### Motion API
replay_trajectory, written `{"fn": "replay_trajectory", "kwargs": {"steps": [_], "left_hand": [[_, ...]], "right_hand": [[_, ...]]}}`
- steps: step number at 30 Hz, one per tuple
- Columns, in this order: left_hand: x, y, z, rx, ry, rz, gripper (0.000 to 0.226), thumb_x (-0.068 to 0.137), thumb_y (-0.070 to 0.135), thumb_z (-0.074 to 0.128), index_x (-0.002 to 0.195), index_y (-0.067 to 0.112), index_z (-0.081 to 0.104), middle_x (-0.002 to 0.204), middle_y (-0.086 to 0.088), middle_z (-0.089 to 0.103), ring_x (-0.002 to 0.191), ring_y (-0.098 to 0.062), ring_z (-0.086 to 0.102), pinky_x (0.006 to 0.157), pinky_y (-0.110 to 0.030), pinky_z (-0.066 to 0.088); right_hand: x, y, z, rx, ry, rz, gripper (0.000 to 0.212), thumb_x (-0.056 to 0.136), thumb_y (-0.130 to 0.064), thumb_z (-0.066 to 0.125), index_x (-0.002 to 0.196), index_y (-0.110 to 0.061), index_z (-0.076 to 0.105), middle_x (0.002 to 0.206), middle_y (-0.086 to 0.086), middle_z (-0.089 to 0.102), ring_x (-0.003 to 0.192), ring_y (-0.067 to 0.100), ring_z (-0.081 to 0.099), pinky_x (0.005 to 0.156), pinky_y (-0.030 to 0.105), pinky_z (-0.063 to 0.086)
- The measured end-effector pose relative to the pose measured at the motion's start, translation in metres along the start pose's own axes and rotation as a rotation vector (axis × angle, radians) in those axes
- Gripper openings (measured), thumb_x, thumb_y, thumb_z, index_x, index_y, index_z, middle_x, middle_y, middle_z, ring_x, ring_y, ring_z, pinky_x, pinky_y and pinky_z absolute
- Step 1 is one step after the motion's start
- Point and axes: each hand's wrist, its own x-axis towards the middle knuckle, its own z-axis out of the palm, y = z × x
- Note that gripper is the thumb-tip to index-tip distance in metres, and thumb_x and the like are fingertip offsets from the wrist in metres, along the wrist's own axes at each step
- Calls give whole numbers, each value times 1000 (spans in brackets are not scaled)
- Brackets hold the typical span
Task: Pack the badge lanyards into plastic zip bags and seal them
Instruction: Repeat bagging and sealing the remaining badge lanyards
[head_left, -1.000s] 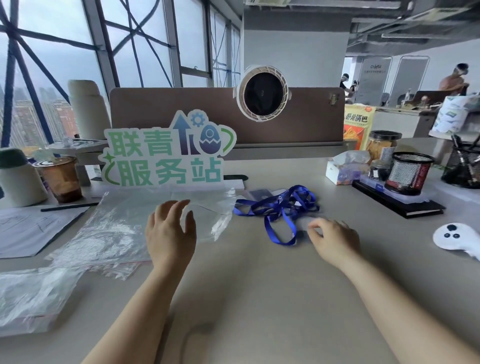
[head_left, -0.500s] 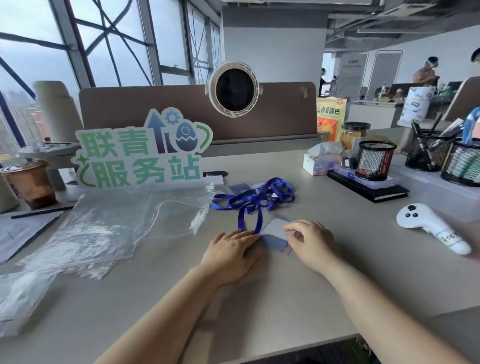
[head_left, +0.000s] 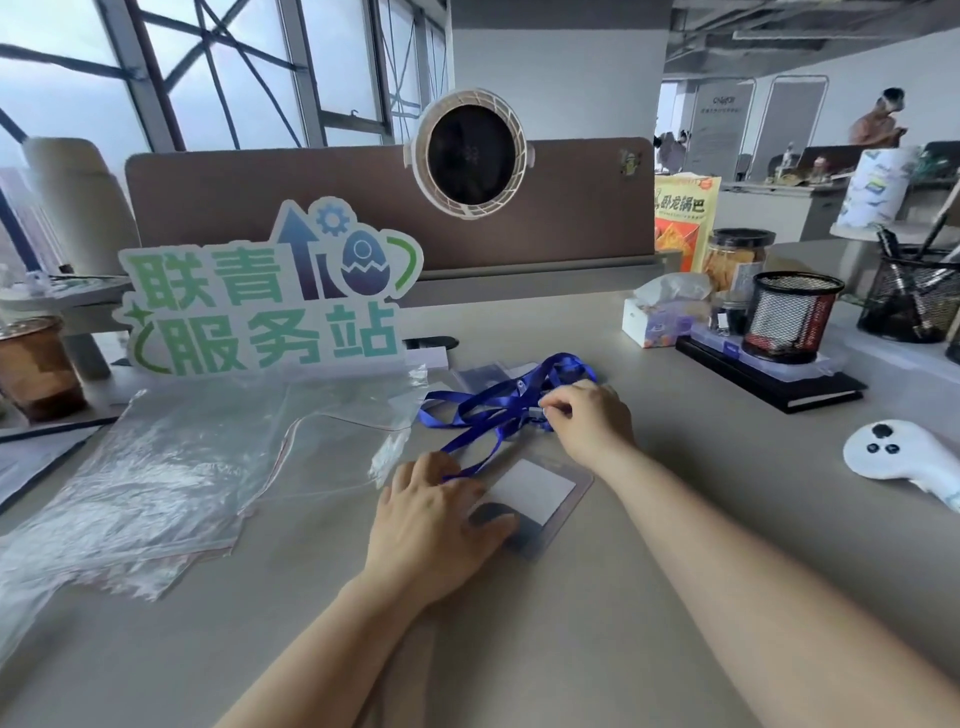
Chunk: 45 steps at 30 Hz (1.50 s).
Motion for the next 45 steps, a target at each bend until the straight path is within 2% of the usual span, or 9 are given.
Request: {"fn": "replay_trajectory", "kwargs": {"steps": [7,13,17,22,27,31,34,38,45], "left_hand": [[5,-6,-6,-85,-146,-51,57,73,69,56,124,43,53,130,13,40,124,-16,33,103,-29,31],[8,-7,-4,-286,-191,-211,55,69,44,72,118,30,52,121,7,43,120,-17,36,102,-28,34],[5,-8,-8,-612,-121,-291,42,71,20,74,104,24,47,99,7,49,87,-12,49,70,-24,45],[0,0,-19,-945,129,-341,23,83,5,63,96,22,54,84,4,62,61,-3,55,49,-12,42],[8,1,-38,-986,356,-338,12,84,8,63,89,18,60,81,5,65,71,-9,59,57,-14,43],[14,-3,-54,-1008,478,-363,9,90,15,57,95,15,51,83,5,60,72,-8,54,59,-25,42],[12,-5,-48,-1022,530,-395,15,90,13,55,102,17,47,83,7,59,74,-10,55,59,-22,41],[9,-3,-38,-1043,505,-367,31,91,7,52,114,24,41,84,11,59,72,-4,57,58,-20,43],[8,-11,-29,-869,459,-253,30,92,0,47,98,29,56,91,9,61,75,-5,57,57,-7,40]], "right_hand": [[22,-4,14,-216,-89,-1,20,87,-40,58,100,-28,68,117,2,57,113,27,47,89,34,36],[27,-8,-5,71,-24,53,14,83,-32,63,90,-21,68,112,4,58,108,30,51,85,32,40],[27,-11,-43,231,-118,78,13,80,-28,68,80,-17,63,85,5,66,78,24,56,69,29,42],[28,-25,-90,122,-162,73,19,78,-30,73,83,-11,70,81,7,66,76,22,56,66,28,40],[20,-37,-104,436,2,-3,7,80,-17,70,87,-15,68,81,0,63,78,15,55,69,27,42],[3,-43,-96,727,-52,28,5,85,-20,62,81,-23,64,82,-5,64,85,15,60,79,28,45],[-19,-45,-78,943,-78,75,9,88,-19,55,89,-20,64,93,1,72,93,23,67,80,36,52],[-53,-49,-42,1020,-56,82,9,89,-11,58,87,-15,65,73,-9,69,71,9,64,71,24,47],[-73,-58,-20,848,-73,-67,5,85,-17,67,81,-15,67,88,8,66,81,18,60,79,28,45]]}}
